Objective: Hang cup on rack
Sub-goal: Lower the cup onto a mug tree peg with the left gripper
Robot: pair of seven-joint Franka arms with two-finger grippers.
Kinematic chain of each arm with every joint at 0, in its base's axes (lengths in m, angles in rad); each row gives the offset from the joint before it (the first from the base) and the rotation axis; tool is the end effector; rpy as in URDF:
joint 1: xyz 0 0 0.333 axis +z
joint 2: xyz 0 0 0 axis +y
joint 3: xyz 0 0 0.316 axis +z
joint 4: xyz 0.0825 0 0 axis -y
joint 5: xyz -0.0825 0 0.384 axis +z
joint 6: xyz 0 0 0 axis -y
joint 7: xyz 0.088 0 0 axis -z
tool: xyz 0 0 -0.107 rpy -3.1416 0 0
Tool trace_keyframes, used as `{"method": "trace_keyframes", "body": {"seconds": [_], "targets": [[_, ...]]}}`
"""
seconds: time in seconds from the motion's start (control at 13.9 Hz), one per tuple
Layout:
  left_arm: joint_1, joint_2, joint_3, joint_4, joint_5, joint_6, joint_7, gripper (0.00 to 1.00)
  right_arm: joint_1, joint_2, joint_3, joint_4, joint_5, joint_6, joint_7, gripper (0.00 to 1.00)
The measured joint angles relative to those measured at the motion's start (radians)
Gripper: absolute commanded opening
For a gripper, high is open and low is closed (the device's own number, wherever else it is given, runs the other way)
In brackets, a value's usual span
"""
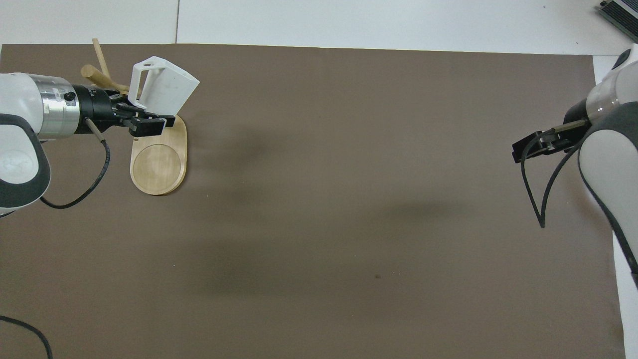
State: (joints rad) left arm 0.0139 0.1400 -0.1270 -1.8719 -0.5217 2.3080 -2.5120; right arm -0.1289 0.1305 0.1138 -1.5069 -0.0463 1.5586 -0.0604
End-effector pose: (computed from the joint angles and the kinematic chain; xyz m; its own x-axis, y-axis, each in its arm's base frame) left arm 0.6199 -0.0772 0.4717 -0.8357 0.3273 -0.4410 0.4665 0.8468 -0.2555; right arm 0.5905 -0.0181 0.5793 0.9958 0.0449 -0.0796 0.0472 -0.9985 0.0267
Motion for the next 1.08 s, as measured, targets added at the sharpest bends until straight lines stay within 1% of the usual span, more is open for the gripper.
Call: {"method": "trace_keyframes", "body": {"seconds": [0.43, 0.72, 0.94, 1.08], "targets": [[0.025, -0.001, 0.000, -0.019, 0.001, 0.021, -0.120, 0.00, -0.006, -0.025, -0.028, 0.048, -0.005, -0.026, 0.001, 1.00], [0.022, -0.004, -0.004, -0.047, 0.001, 0.046, -0.209, 0.00, -0.007, -0.058, -0.044, 0.054, -0.006, -0.033, 0.002, 1.00], [0.022, -0.007, -0.004, -0.054, 0.001, 0.049, -0.217, 0.00, -0.008, -0.073, -0.076, 0.054, -0.006, -0.033, 0.002, 1.00], [0.022, -0.010, -0.002, -0.063, 0.001, 0.050, -0.237, 0.00, -0.009, -0.074, -0.084, 0.054, -0.006, -0.034, 0.002, 1.00]]}}
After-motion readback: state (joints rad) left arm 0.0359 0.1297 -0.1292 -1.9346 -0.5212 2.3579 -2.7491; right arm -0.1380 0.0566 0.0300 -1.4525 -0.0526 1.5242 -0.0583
